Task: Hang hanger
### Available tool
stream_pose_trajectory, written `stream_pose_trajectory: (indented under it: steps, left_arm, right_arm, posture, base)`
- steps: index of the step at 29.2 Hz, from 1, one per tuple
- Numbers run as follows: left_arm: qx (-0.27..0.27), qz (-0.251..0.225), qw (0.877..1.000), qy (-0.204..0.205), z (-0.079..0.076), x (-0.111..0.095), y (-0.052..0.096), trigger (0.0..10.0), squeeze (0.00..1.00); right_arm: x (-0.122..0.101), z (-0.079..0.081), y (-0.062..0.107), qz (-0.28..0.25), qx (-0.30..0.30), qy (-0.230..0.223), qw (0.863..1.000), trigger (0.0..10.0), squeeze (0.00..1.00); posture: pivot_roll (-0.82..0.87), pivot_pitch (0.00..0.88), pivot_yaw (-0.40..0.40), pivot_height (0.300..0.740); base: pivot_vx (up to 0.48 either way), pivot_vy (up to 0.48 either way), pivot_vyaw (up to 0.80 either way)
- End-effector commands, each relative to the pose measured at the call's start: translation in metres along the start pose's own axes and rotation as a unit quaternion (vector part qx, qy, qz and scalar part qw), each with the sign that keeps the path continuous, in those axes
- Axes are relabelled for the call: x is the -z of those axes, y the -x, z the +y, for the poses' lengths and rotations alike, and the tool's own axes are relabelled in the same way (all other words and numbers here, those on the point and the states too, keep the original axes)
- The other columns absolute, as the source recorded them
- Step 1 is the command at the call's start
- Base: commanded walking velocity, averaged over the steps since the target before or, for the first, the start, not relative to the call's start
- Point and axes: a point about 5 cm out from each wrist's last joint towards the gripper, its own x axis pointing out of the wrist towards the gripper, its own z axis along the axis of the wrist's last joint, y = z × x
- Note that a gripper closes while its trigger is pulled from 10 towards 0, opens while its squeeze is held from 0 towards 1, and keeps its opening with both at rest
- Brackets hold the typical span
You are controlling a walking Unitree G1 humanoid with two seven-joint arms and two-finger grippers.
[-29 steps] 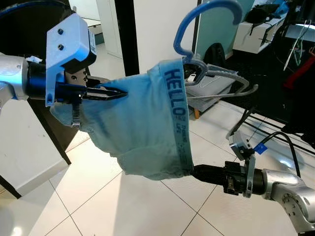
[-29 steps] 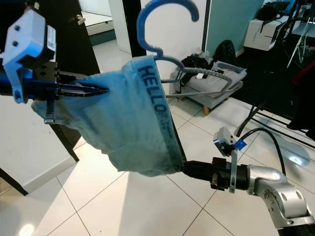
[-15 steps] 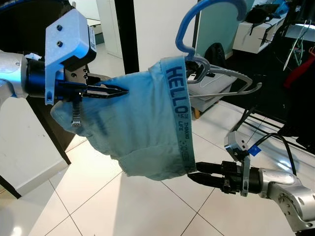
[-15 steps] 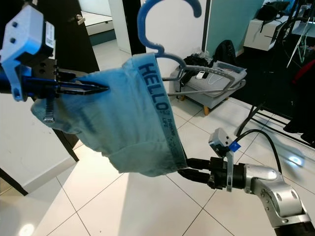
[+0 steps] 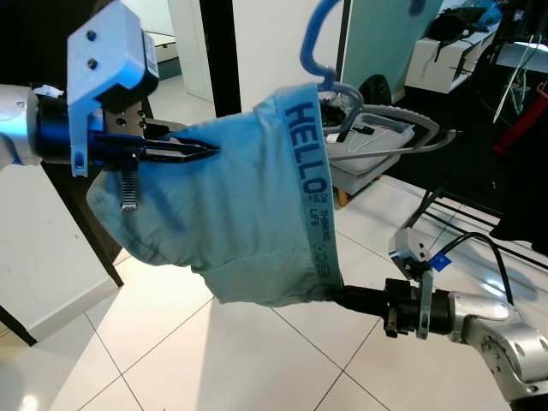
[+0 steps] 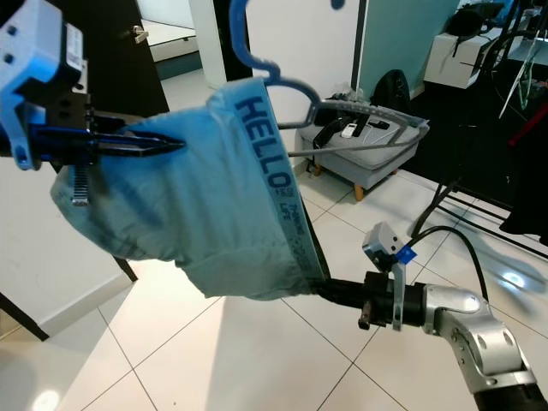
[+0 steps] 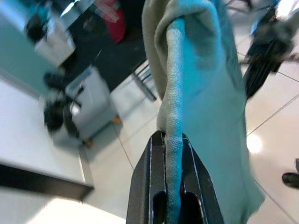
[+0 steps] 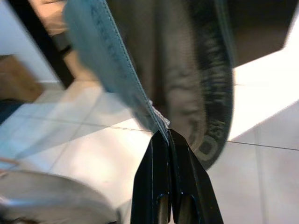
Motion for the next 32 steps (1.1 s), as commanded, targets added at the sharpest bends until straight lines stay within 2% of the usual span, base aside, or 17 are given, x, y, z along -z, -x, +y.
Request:
stream_pose_trajectory:
  steps: [1,2,4,6,7,8,10,12,14,18,24,26,28,32]
  left_arm:
    - [-0.027,0.025,0.999,0.011,0.004,0.011,0.01,10.0,0.0]
    - [-0.031,0.033,0.999,0.019,0.004,0.017,0.012,10.0,0.0]
    - [-0.043,0.065,0.995,0.057,0.0,0.041,0.021,10.0,0.0]
    - [-0.043,0.065,0.995,0.057,0.0,0.041,0.021,10.0,0.0]
    - [-0.045,0.079,0.993,0.07,-0.003,0.051,0.025,10.0,0.0]
    - [-0.045,0.079,0.993,0.07,-0.003,0.051,0.025,10.0,0.0]
    - [-0.04,0.107,0.988,0.104,-0.013,0.069,0.034,10.0,0.0]
    - [-0.029,0.115,0.985,0.127,-0.022,0.077,0.04,10.0,0.0]
    - [-0.024,0.106,0.984,0.138,-0.025,0.076,0.041,10.0,0.0]
    - [0.009,0.055,0.983,0.175,-0.036,0.066,0.04,10.0,0.0]
    - [0.04,0.011,0.977,0.207,-0.044,0.058,0.04,10.0,0.0]
    - [0.054,0.016,0.975,0.214,-0.049,0.059,0.042,10.0,0.0]
    - [0.058,0.059,0.974,0.209,-0.053,0.067,0.046,10.0,0.0]
    - [0.047,0.088,0.974,0.202,-0.052,0.073,0.049,10.0,0.0]
  right_arm:
    - [-0.004,-0.008,0.005,-0.006,0.025,0.012,1.0,0.0,0.0]
    - [-0.006,-0.01,0.007,-0.008,0.033,0.016,0.999,0.0,0.0]
    - [-0.014,-0.02,0.014,-0.017,0.064,0.031,0.997,0.0,0.0]
    - [-0.014,-0.02,0.014,-0.017,0.064,0.031,0.997,0.0,0.0]
    - [-0.018,-0.024,0.017,-0.021,0.077,0.037,0.996,0.0,0.0]
    - [-0.018,-0.024,0.017,-0.021,0.077,0.037,0.996,0.0,0.0]
    - [-0.027,-0.031,0.021,-0.032,0.104,0.051,0.993,0.0,0.0]
    - [-0.032,-0.035,0.024,-0.037,0.117,0.06,0.991,0.0,0.0]
    - [-0.035,-0.036,0.024,-0.039,0.118,0.063,0.99,0.0,0.0]
    - [-0.04,-0.036,0.022,-0.043,0.116,0.074,0.99,0.0,0.0]
    - [-0.042,-0.036,0.021,-0.041,0.112,0.081,0.99,0.0,0.0]
    - [-0.042,-0.036,0.02,-0.04,0.111,0.083,0.99,0.0,0.0]
    - [-0.044,-0.036,0.021,-0.04,0.11,0.085,0.989,0.0,0.0]
    - [-0.048,-0.036,0.022,-0.041,0.11,0.089,0.989,0.0,0.0]
  posture:
    - [-0.01,0.0,0.046,0.74]
    - [-0.01,0.0,0.046,0.74]
    - [-0.01,0.0,0.047,0.74]
    - [-0.01,0.0,0.047,0.74]
    - [-0.01,0.0,0.047,0.74]
    - [-0.01,0.0,0.047,0.74]
    - [-0.01,0.0,0.044,0.74]
    - [-0.01,0.0,0.04,0.74]
    - [-0.01,0.0,0.037,0.74]
    - [-0.01,0.0,0.034,0.74]
    - [-0.01,0.0,0.029,0.74]
    - [-0.01,0.0,0.028,0.74]
    - [-0.01,0.0,0.028,0.74]
    - [0.0,0.0,0.029,0.74]
  base:
    - [0.0,0.0,0.0]
    - [0.0,0.0,0.0]
    - [0.0,0.0,0.0]
    - [0.0,0.0,0.0]
    - [0.0,0.0,0.0]
    - [0.0,0.0,0.0]
    - [0.0,0.0,0.0]
    - [0.0,0.0,0.0]
    - [0.0,0.0,0.0]
    - [0.0,0.0,0.0]
    - [0.0,0.0,0.0]
    - [0.0,0.0,0.0]
    - [0.0,0.0,0.0]
    - [0.0,0.0,0.0]
